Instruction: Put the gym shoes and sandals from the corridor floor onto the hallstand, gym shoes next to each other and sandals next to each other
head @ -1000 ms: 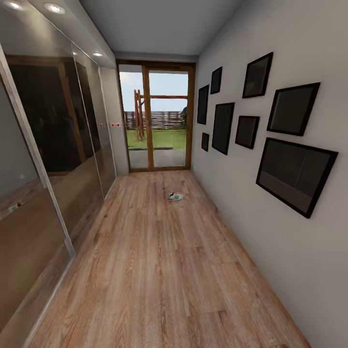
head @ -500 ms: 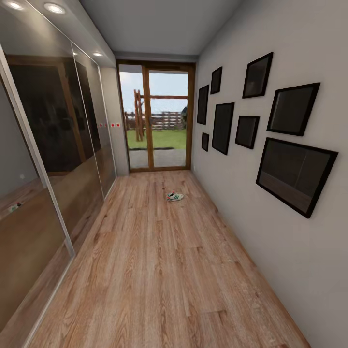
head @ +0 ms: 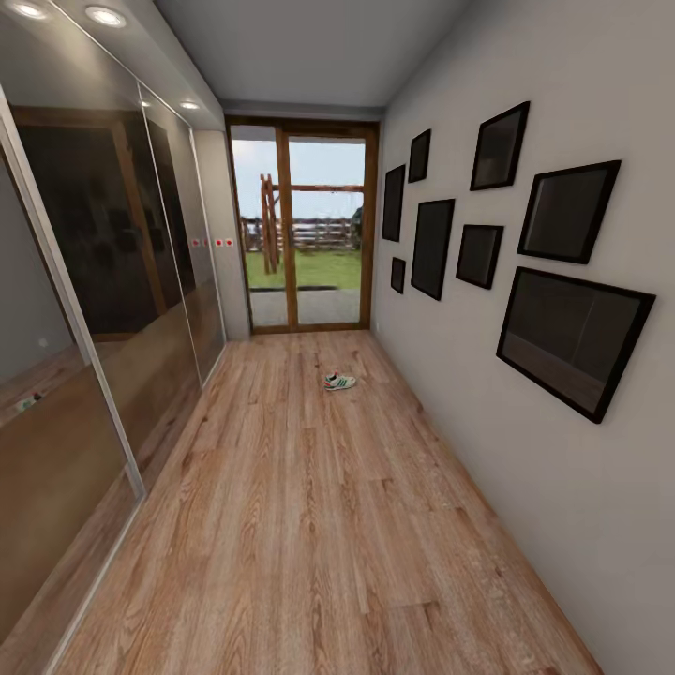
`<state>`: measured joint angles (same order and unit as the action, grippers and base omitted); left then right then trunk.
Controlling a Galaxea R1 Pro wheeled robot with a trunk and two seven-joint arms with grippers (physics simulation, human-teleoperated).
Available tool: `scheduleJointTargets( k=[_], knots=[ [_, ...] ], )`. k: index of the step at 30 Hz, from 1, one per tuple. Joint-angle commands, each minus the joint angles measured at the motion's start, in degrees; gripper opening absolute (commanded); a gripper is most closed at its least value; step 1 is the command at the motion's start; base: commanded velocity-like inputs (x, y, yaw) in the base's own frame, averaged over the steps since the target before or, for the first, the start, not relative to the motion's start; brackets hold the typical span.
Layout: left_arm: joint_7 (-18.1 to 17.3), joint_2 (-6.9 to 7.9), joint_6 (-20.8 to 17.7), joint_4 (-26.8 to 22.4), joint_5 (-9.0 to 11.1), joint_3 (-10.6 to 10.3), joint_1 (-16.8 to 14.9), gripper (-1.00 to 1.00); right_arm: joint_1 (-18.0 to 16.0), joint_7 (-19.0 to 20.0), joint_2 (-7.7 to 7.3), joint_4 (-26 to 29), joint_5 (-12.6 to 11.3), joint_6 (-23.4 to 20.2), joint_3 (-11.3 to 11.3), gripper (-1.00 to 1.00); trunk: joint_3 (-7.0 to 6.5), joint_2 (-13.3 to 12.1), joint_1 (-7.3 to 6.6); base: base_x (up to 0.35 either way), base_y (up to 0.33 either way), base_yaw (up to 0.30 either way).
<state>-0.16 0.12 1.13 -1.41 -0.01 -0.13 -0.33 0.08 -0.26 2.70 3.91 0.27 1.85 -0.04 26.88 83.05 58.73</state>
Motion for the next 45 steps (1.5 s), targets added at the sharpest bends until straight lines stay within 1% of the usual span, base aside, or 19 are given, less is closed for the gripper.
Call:
scheduleJointTargets(
  k=[1,4,6,15,16,18,21,26,33,40,45],
  knots=[
    [0.22,0.34,0.45,-0.31,-0.04,-0.03,-0.1,1.0,0.01,-0.06,-0.33,0.38,0.05,0.45,0.01,1.0,0.05,0.03,0.0,0.0,0.0,0.0],
    [0.39,0.69,1.42,-1.28,-0.11,-0.04,-0.3,1.0,0.01,-0.08,-1.29,1.35,0.07,1.41,-0.03,1.0,0.05,0.03,0.0,0.0,0.0,0.0],
    [0.5,0.98,2.06,-1.93,-0.13,-0.03,-0.97,1.0,0.01,-0.09,-1.94,2.0,0.0,2.05,-0.19,1.0,0.05,0.03,0.0,0.0,0.0,0.0],
    [1.04,0.99,4.95,-4.87,-0.23,-0.04,-3.95,1.0,-0.47,-0.09,-4.84,4.91,-0.16,4.94,-0.41,1.0,0.05,0.03,0.0,0.0,0.0,0.0],
    [1.13,0.97,16.96,-13.21,-0.23,-0.04,-10.85,1.0,-0.66,-0.09,-6.35,31.31,-0.16,7.21,-0.41,1.0,0.05,0.03,0.0,0.0,0.0,0.0],
    [1.3,1.06,17.27,-13.3,-0.12,-0.03,-12.49,1.0,-1.39,-0.05,-6.46,33.29,-0.21,7.68,-0.43,1.0,0.05,0.03,0.0,0.0,0.0,0.0],
    [1.39,1.14,17.56,-13.58,0.11,0.01,-13.57,1.0,-2.41,-0.02,-6.52,34.41,-0.19,8.29,-0.43,1.0,0.05,0.03,0.0,0.0,0.0,0.0],
    [0.91,1.21,17.75,-13.34,0.18,0.08,-13.8,1.0,-3.03,0.1,-6.62,34.7,-0.01,8.75,-0.39,1.0,0.05,0.03,0.0,0.0,0.0,0.0],
    [0.71,1.69,17.81,-12.79,0.22,0.02,-13.22,1.0,-3.23,0.06,-6.6,30.65,0.12,9.81,-0.3,1.0,0.05,0.03,0.0,0.0,0.0,0.0],
    [0.69,1.77,17.83,-12.75,0.19,0.09,-13.27,1.0,-3.24,-0.07,-6.57,29.9,0.09,10.06,-0.31,1.0,0.06,0.03,0.0,0.0,0.0,0.005],
    [0.69,1.85,17.85,-12.74,0.26,0.19,-13.28,1.0,-3.24,-0.09,-6.57,29.72,-0.06,10.06,-0.37,1.0,0.23,0.03,0.0,0.0,0.0,0.13]
  ],
)
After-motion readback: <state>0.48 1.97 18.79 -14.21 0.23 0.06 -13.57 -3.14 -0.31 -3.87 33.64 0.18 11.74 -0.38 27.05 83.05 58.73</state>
